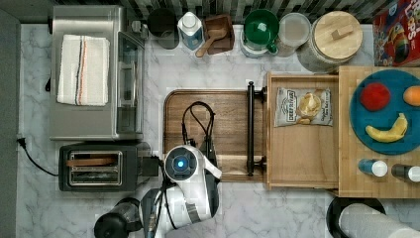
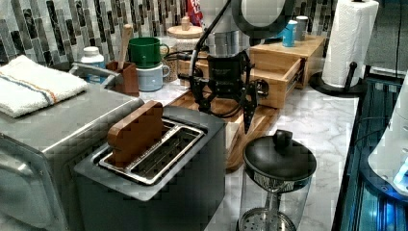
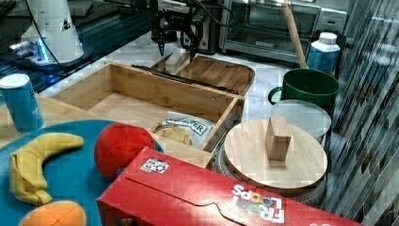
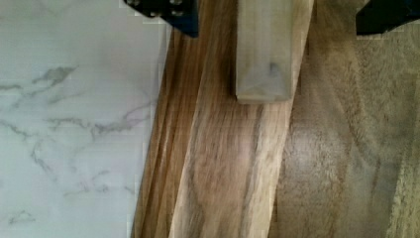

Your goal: Place the butter on the board.

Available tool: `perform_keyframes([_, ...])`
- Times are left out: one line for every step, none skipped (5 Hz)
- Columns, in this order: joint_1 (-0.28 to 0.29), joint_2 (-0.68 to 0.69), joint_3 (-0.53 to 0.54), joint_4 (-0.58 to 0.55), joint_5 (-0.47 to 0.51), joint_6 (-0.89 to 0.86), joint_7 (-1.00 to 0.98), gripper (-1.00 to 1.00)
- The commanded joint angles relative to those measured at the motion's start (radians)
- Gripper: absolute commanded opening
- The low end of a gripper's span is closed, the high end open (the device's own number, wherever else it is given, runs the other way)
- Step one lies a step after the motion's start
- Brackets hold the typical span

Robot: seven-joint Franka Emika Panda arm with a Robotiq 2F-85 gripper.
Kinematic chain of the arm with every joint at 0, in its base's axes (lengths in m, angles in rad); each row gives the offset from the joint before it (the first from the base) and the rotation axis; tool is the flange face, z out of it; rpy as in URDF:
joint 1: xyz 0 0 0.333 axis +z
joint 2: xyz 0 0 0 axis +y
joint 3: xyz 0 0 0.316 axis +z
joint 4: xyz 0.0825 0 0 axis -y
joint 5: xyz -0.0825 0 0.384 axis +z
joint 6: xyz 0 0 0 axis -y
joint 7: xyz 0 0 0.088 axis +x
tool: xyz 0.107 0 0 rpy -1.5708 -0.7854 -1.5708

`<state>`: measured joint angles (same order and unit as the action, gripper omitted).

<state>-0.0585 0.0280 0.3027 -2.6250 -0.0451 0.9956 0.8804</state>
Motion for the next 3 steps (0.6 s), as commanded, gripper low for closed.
perform_keyframes([0.009,-0.016,0.011,0.08,-0.002,0.011,0.05,1.0])
perform_keyframes([0.011,-0.016,0.009,0.08,-0.002,0.012,0.049,1.0])
perform_keyframes([0.011,-0.016,0.009,0.08,-0.002,0.011,0.049,1.0])
